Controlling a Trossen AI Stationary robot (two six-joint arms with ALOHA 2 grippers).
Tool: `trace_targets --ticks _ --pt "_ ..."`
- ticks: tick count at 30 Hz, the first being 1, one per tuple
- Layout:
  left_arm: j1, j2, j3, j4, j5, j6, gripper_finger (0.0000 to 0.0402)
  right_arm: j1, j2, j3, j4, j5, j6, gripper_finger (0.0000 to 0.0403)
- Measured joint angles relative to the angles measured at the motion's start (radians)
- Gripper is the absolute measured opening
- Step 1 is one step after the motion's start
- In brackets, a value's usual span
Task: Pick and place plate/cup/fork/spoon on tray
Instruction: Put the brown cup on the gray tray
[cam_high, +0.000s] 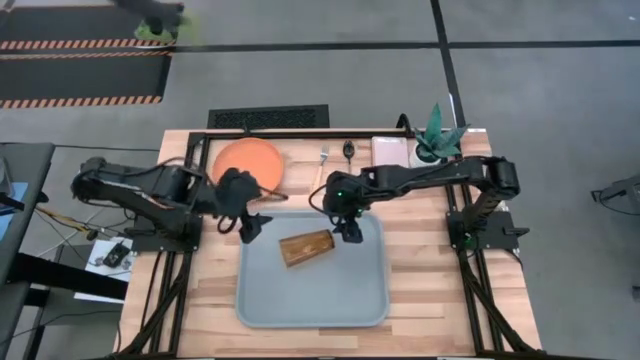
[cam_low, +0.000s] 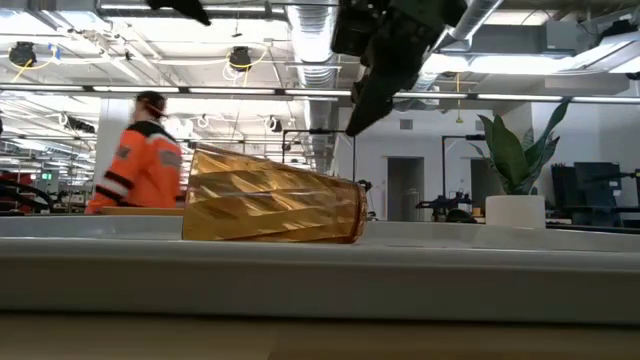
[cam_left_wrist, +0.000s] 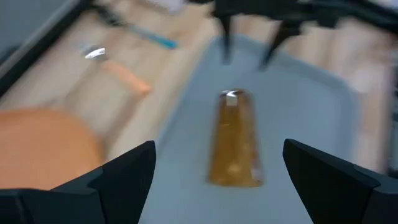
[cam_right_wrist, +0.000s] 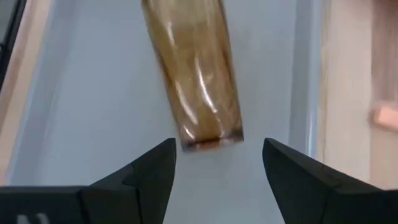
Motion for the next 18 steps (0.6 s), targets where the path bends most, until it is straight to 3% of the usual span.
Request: trace_targets --ticks 2,5,8,12,18 --pt "-0.084 -0.004 -0.023 -0.055 -0.145 -0.093 0.0336 0.0 -0.006 0.004 0.001 0.0 -0.009 0.0265" --pt "-0.209 -0.04 -0.151 0.044 -0.275 -0.17 0.0336 -0.004 -0.027 0.004 -0.003 -0.002 -0.02 0.0265" --pt "-0.279 -0.065 -0.334 0.286 -0.29 -0.157 0.0336 -0.009 -0.067 0.005 -0.002 -0.014 -0.021 0.0265" --pt "-0.282 -0.06 -0.558 0.6 -0.296 -0.074 0.0336 -0.015 -0.107 0.005 -0.005 -0.028 -0.019 0.0265" --pt "-0.24 -0.044 -0.77 0.849 -0.228 -0.056 0.0336 -0.014 -0.162 0.005 -0.011 -0.036 0.042 0.0265"
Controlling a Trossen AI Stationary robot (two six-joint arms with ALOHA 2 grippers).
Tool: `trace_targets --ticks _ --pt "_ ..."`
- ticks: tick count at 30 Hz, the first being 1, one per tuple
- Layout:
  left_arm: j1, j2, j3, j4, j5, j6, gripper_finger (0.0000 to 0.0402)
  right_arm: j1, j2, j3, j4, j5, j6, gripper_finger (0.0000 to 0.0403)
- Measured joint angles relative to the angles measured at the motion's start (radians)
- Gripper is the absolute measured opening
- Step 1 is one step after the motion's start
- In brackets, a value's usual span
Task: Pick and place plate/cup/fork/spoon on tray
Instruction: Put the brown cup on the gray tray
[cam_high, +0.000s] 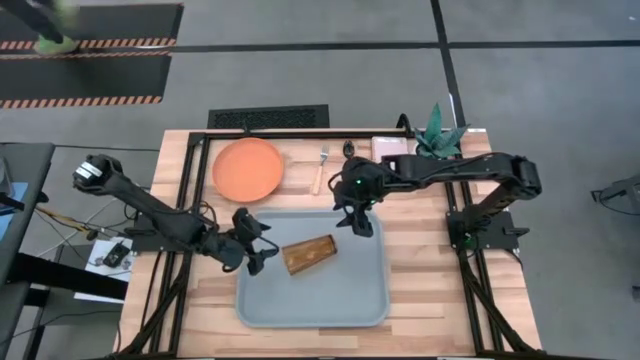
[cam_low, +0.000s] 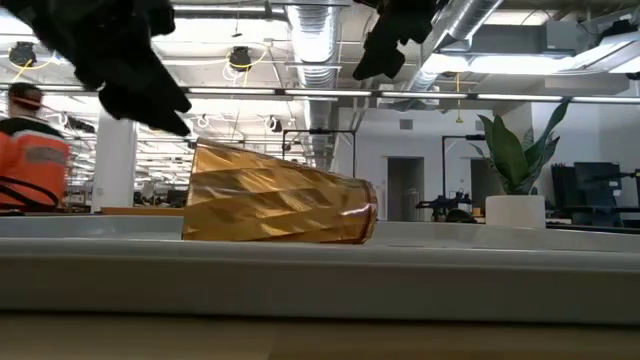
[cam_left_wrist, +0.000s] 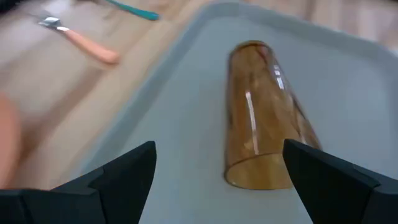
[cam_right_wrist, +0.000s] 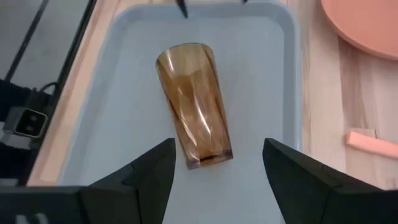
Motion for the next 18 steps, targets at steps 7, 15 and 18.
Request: trace_targets --ticks 7,15,18 --pt "0.003 0.011 -0.127 0.268 0.135 0.137 0.0336 0.0 -0.007 0.0 0.003 0.0 0.061 0.0265" --pt "0.067 0.149 -0.177 0.48 0.153 0.314 0.0336 0.005 -0.006 0.0 0.029 0.003 0.134 0.0265" --pt "0.102 0.216 -0.177 0.592 0.161 0.371 0.0336 0.005 -0.006 0.0 0.037 0.006 0.152 0.0265"
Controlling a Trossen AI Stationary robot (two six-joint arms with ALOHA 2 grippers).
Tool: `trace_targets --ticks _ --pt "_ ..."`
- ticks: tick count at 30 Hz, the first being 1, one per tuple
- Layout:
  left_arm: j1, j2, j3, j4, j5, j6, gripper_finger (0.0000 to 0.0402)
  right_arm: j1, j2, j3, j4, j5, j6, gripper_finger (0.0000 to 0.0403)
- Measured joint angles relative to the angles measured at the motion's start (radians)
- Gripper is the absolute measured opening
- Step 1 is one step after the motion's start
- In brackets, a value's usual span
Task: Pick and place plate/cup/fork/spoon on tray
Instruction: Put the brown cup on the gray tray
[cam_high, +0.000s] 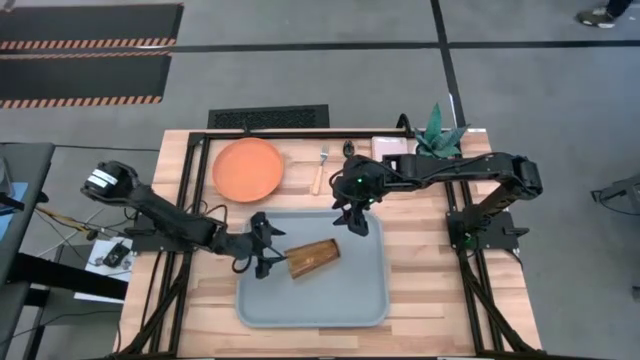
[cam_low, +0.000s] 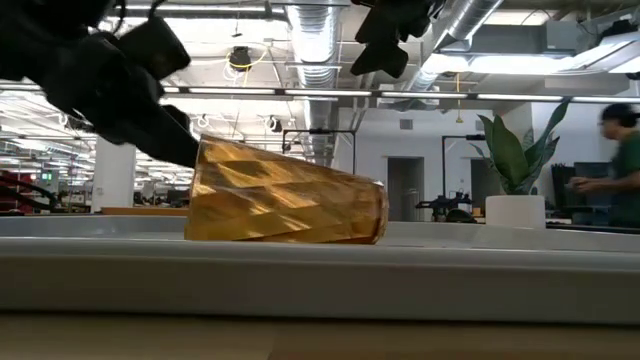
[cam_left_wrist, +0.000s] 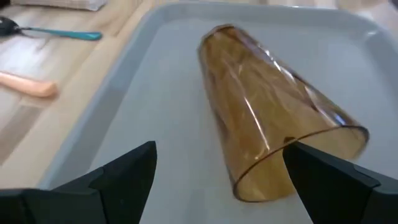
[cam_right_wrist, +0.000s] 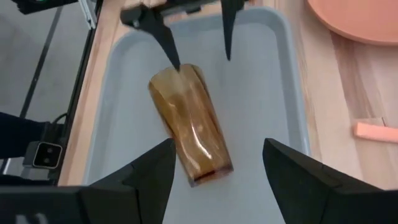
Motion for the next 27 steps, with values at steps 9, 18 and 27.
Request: trace_targets --ticks 9,18,27 --pt "0.09 0.216 0.023 0.198 0.124 0.03 0.0259 0.004 0.0 0.0 0.011 0.002 0.028 0.0265" --pt "0.102 0.218 0.106 0.128 0.156 -0.078 0.0091 0.006 -0.004 -0.001 0.009 0.002 0.067 0.0265" --pt "0.102 -0.056 0.311 -0.478 0.189 -0.307 0.0007 0.006 -0.081 -0.001 -0.009 0.002 0.067 0.0265"
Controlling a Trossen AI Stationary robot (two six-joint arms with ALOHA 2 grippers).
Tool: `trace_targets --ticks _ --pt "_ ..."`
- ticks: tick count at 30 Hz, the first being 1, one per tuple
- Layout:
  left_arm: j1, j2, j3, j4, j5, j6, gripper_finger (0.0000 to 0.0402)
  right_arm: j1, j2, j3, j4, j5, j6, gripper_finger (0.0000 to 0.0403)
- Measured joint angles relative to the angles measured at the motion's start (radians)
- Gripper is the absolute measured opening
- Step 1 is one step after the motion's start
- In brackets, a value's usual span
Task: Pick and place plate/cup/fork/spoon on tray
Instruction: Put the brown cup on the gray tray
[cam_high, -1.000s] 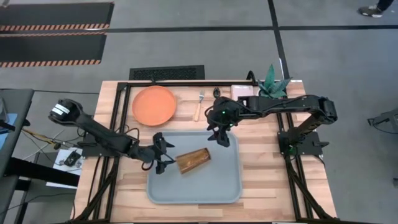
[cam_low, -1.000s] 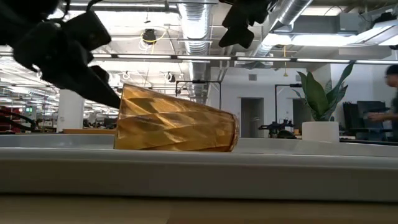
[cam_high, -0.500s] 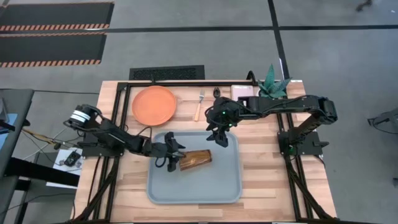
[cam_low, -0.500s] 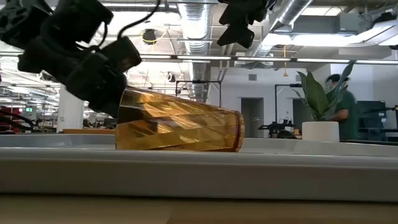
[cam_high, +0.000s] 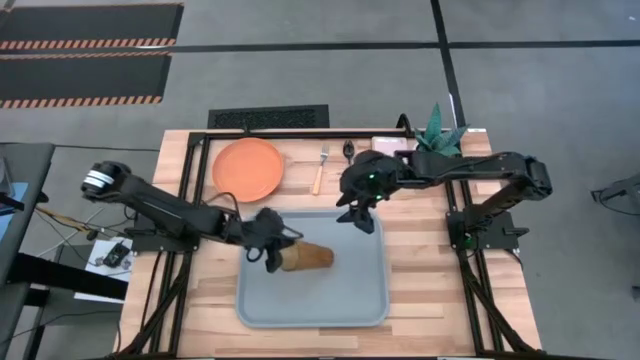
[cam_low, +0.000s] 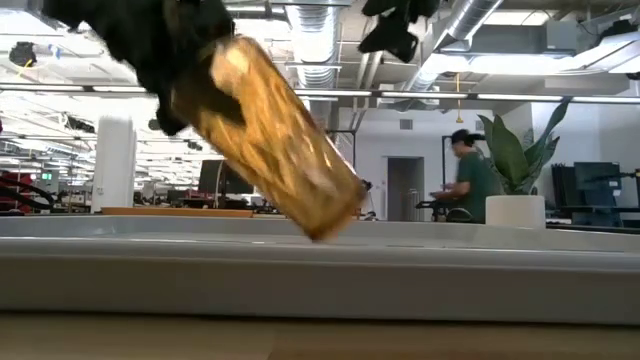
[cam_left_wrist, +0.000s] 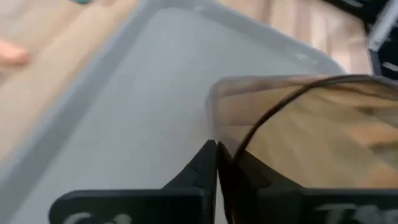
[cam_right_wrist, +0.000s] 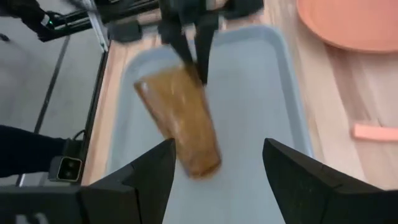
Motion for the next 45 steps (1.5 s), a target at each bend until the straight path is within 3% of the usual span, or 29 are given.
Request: trace_targets --ticks 6,12,24,45 --pt "0.019 -0.085 0.234 -0.535 -0.032 -0.086 0.0002 -0.004 -0.109 0.0 -0.038 0.031 0.0 0.0265" --pt "0.095 -0.075 0.311 -0.78 0.09 -0.062 0.0001 -0.003 -0.18 0.0 -0.073 0.089 0.0 0.0265" --pt "0.341 -0.062 0.309 -0.947 0.167 0.056 0.0 -0.002 -0.205 0.0 -0.093 0.09 -0.001 0.0265" --pt "0.399 -0.048 0.324 -1.019 0.196 0.113 0.0 -0.002 -0.199 0.0 -0.104 0.09 -0.003 0.0265"
